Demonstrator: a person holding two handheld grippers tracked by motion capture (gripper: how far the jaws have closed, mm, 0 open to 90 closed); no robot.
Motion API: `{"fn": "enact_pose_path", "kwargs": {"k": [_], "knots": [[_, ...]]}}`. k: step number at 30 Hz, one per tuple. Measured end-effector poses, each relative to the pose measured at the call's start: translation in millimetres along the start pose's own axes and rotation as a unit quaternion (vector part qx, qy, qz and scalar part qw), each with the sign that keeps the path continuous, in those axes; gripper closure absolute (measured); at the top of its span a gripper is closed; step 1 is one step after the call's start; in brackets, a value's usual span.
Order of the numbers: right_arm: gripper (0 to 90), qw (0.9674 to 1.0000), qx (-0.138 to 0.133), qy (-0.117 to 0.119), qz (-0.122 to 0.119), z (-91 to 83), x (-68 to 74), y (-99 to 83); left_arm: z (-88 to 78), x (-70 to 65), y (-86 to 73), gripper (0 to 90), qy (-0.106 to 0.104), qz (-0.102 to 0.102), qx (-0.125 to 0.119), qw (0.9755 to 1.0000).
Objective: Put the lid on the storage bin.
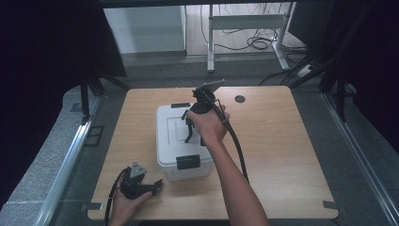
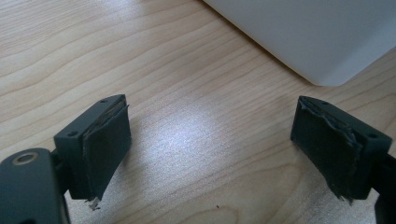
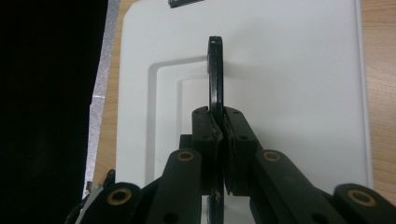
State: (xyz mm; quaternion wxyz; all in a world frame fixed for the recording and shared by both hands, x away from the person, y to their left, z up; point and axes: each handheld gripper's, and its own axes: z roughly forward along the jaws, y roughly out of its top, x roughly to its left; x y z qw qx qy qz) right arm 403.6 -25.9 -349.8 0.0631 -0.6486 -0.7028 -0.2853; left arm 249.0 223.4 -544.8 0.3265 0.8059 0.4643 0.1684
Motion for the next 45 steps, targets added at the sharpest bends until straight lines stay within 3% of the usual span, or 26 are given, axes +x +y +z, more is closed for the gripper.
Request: {"fn": "enact_pose_path", "kwargs": {"k": [10, 14, 25, 29, 32, 38, 41, 45], "knots": [[83.8, 1.0, 0.003, -0.009, -0.003, -0.3, 10.4, -1.8, 0.3, 0.0, 0.1, 11.8, 0.0, 0.0, -0.001, 1.0], [84.2, 1.0, 0.005, 0.003, 0.001, -2.3, 10.0, -1.2, 0.3, 0.1, 0.2, 11.8, 0.0, 0.0, 0.0, 1.0], [84.5, 0.9999, 0.012, -0.001, 0.003, 6.5, 4.0, -3.8, 0.2, 0.1, 0.3, 11.8, 0.0, 0.0, 0.0, 1.0], [79.9, 0.9999, 0.012, 0.002, -0.013, 7.1, 3.9, -4.5, 0.2, 0.1, 0.3, 11.8, 0.0, 0.0, 0.0, 1.0], [70.7, 0.9992, 0.0, 0.025, -0.03, 4.5, 4.2, -5.7, 0.3, 0.1, 0.3, 11.8, 0.0, 0.0, 0.0, 1.0], [53.1, 0.9931, -0.049, 0.054, -0.092, -9.7, -1.5, -11.0, 0.3, 0.1, 0.3, 11.8, 0.0, 0.0, 0.0, 1.0], [44.9, 0.9879, -0.076, 0.064, -0.119, -19.1, -13.1, -16.0, 0.1, 0.1, 0.3, 11.8, -0.001, 0.0, 0.001, 1.0], [43.5, 0.9816, -0.1, 0.092, -0.135, -32.4, -35.6, -26.6, 0.2, 0.2, 0.3, 11.8, -0.001, 0.0, 0.0, 1.0]]}}
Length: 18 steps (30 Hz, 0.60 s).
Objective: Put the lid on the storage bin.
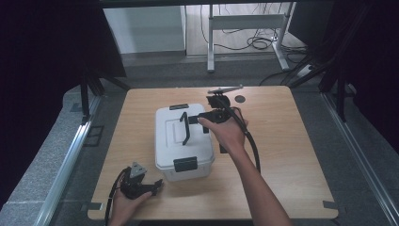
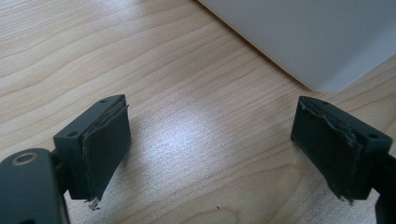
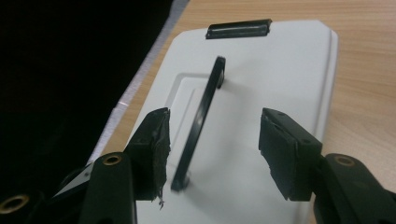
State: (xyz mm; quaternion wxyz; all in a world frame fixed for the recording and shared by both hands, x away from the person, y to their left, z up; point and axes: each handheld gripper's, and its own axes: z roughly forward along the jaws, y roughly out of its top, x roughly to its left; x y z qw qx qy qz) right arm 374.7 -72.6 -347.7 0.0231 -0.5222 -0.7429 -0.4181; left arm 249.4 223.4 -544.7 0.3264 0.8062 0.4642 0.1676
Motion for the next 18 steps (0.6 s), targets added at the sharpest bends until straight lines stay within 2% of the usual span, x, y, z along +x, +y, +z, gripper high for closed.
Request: {"fn": "enact_pose_path", "kwargs": {"k": [2, 10, 18], "knots": [[43.5, 0.9999, -0.008, 0.012, -0.004, -9.3, -9.7, -8.9, 0.0, 0.0, 0.0, 11.8, 0.0, 0.0, 0.0, 1.0], [43.5, 0.9981, -0.055, 0.021, -0.016, -42.2, -47.7, -41.7, -0.2, 0.0, 0.0, 11.8, 0.0, 0.0, 0.001, 1.0], [42.4, 0.9966, -0.074, 0.029, -0.019, -66.1, -77.2, -70.7, 0.1, -0.2, -0.1, 11.8, 0.0, -0.001, -0.001, 1.0]]}}
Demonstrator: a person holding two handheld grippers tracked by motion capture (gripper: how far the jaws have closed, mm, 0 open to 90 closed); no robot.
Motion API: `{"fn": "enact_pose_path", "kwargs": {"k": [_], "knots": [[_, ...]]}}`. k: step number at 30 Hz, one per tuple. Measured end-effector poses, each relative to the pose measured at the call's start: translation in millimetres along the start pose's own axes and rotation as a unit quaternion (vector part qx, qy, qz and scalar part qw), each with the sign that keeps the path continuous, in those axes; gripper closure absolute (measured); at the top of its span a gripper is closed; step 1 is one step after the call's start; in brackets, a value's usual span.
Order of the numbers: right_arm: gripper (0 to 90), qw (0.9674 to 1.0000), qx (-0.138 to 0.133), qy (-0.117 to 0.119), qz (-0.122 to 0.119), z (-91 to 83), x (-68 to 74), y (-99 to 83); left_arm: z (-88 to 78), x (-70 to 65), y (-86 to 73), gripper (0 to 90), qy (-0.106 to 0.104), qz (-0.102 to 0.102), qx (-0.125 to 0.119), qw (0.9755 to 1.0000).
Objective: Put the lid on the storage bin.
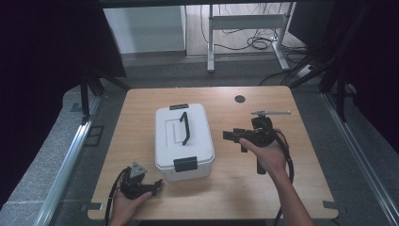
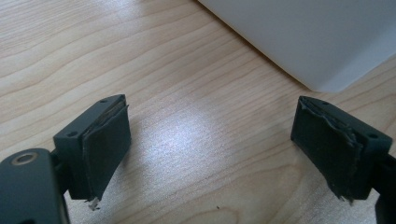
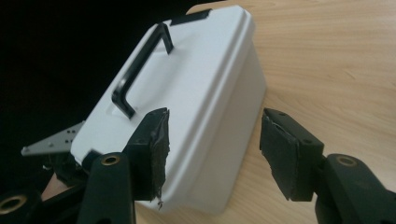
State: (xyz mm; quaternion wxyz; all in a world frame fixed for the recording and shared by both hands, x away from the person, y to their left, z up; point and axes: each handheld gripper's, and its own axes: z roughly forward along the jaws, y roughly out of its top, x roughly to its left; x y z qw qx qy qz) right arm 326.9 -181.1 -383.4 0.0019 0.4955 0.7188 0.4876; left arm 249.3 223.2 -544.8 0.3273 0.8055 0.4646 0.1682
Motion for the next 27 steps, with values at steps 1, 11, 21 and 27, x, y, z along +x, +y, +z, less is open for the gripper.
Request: {"fn": "enact_pose_path", "kwargs": {"k": [1, 11, 21, 27], "knots": [[42.2, 1.0, 0.0, 0.001, 0.002, -3.4, -3.6, -4.0, 0.0, 0.0, 0.0, 11.8, 0.0, 0.0, 0.0, 1.0], [41.0, 0.9996, 0.012, -0.008, 0.026, -29.7, -45.1, -50.4, 0.1, 0.0, 0.0, 11.8, 0.0, 0.0, 0.0, 1.0], [40.1, 0.9984, 0.024, -0.023, 0.047, -29.9, -68.7, -81.0, 0.1, 0.0, 0.1, 11.8, 0.001, 0.0, 0.0, 1.0], [37.8, 0.9987, 0.028, -0.02, 0.039, -25.9, -68.4, -83.5, 0.5, 0.9, 0.4, 11.8, -0.001, 0.001, 0.0, 1.0]]}}
